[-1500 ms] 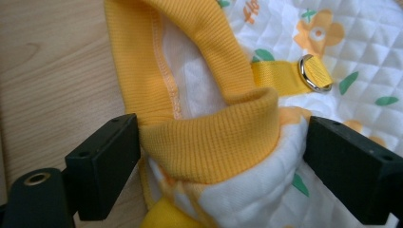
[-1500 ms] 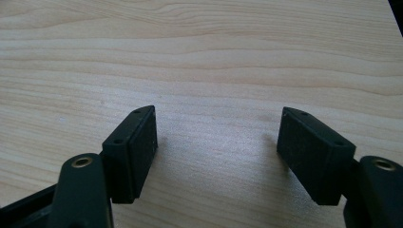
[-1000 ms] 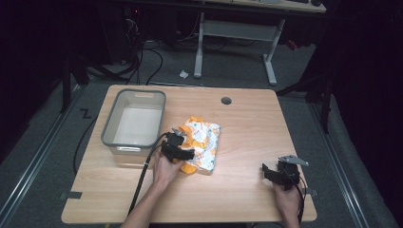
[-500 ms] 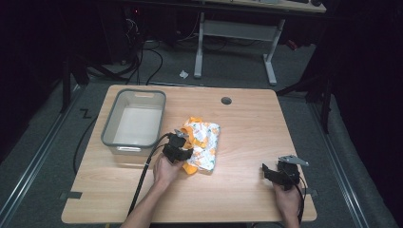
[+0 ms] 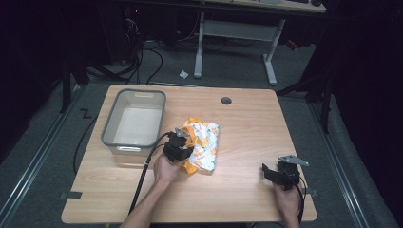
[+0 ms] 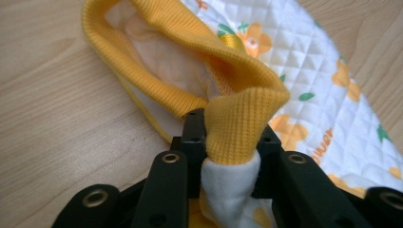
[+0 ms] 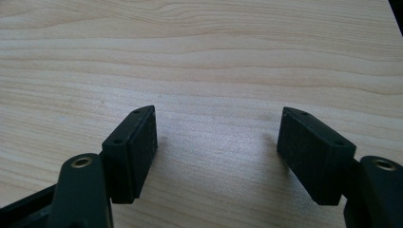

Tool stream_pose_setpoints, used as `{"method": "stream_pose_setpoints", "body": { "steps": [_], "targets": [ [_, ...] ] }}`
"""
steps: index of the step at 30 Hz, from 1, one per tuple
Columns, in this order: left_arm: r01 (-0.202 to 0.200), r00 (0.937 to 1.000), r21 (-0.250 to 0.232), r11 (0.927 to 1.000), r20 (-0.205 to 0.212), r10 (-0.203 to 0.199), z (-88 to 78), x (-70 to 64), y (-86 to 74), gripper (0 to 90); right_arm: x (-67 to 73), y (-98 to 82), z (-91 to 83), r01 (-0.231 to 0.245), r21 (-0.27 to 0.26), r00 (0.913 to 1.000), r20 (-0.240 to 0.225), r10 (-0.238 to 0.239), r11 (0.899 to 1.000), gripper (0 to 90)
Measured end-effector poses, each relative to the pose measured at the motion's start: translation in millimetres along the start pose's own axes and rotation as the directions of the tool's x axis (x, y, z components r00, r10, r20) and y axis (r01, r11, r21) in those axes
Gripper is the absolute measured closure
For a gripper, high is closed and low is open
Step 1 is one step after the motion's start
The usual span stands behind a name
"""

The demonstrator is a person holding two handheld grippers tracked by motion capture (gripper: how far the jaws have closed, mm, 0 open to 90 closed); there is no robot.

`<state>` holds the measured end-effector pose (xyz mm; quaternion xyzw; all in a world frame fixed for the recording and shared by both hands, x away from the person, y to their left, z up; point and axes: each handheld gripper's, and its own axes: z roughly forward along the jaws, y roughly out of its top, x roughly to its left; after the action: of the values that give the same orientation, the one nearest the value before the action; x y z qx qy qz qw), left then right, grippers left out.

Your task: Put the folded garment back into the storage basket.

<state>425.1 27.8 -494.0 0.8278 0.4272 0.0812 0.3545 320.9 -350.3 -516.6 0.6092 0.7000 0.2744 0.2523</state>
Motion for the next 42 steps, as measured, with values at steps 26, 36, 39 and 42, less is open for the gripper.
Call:
{"method": "stream_pose_setpoints", "body": {
  "steps": [26,36,39,42],
  "targets": [
    [-0.09,0.9954,-0.116,0.9892,0.022,0.093,-55.2,-16.9,31.2,74.1,0.1,0.0,0.0,0.002,0.0,1.0,-0.001,-0.002,1.0,29.9],
    [-0.105,0.9936,-0.144,0.9839,0.026,0.11,-70.9,-15.6,42.5,74.3,0.1,0.0,0.0,0.002,0.0,1.0,-0.002,-0.002,1.0,29.9],
    [-0.099,0.9935,-0.15,0.9837,0.041,0.106,-73.9,-14.4,46.9,74.4,0.1,0.0,0.0,0.002,0.0,1.0,-0.002,-0.002,1.0,29.9],
    [-0.096,0.9933,-0.151,0.9839,0.049,0.104,-76.3,-12.3,49.8,74.5,0.1,0.0,0.0,0.002,0.0,1.0,-0.003,-0.002,1.0,29.9]
  ]
}}
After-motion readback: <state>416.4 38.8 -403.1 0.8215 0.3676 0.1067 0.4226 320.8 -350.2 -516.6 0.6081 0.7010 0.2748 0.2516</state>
